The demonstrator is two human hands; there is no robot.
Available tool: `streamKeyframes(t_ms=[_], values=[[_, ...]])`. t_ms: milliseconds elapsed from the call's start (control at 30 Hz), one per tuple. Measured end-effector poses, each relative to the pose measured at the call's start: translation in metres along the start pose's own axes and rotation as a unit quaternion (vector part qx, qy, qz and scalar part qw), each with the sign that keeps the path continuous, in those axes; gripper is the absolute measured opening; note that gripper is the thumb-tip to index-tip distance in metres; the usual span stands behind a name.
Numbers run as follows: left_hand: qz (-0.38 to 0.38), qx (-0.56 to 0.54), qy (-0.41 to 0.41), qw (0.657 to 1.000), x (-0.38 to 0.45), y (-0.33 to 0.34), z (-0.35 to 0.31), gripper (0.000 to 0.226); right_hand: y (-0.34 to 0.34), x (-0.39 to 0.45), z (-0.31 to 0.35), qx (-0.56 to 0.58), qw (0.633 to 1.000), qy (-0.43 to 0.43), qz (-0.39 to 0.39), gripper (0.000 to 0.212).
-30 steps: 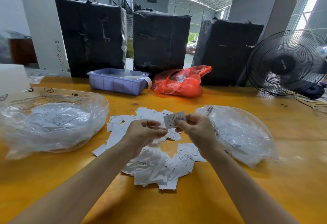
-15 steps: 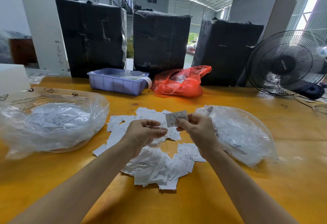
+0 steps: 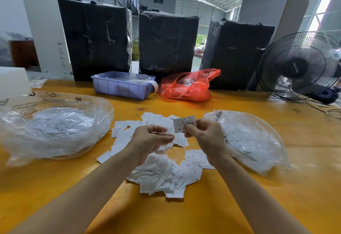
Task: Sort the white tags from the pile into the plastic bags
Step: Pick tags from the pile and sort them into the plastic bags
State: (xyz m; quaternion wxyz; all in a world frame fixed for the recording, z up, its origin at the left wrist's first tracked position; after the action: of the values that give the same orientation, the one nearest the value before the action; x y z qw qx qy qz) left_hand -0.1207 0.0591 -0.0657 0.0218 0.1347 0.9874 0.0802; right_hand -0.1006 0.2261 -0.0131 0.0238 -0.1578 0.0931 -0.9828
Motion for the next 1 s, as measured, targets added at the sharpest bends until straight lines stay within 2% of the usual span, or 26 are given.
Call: streamKeyframes(t_ms=[267, 700, 1000], values=[[-0.003, 0.003, -0.002, 1.0, 0.0009, -0.0004, 0.0011, 0.03, 0.0072, -0.0012, -0.0021, -0.008, 1.0, 0.002, 0.02, 0.01], [0.001, -0.024, -0.008, 1.0, 0.001, 0.0, 0.0046, 0.034, 0.0017, -0.0005, -0.0033, 0.017, 1.0, 0.001, -0.005, 0.006], [-0.003, -0.023, -0.008, 1.0, -0.0002, 0.0008, 0.0027, 0.03, 0.0112, -0.0011, -0.0007, -0.036, 0.999, -0.008, 0.026, 0.007]])
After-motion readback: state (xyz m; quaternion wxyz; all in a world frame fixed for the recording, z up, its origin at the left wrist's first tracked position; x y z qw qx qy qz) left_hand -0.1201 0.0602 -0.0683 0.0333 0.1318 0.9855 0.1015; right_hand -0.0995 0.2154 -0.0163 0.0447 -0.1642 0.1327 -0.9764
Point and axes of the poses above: each hand's wrist, its own x-axis towards the middle knuckle, its own y-axis out of the palm, z = x × y, the point moved 10 cm from there along x, towards the middle knuckle, and after that the axes turned 11 degrees about z, right-handed, at the moved point
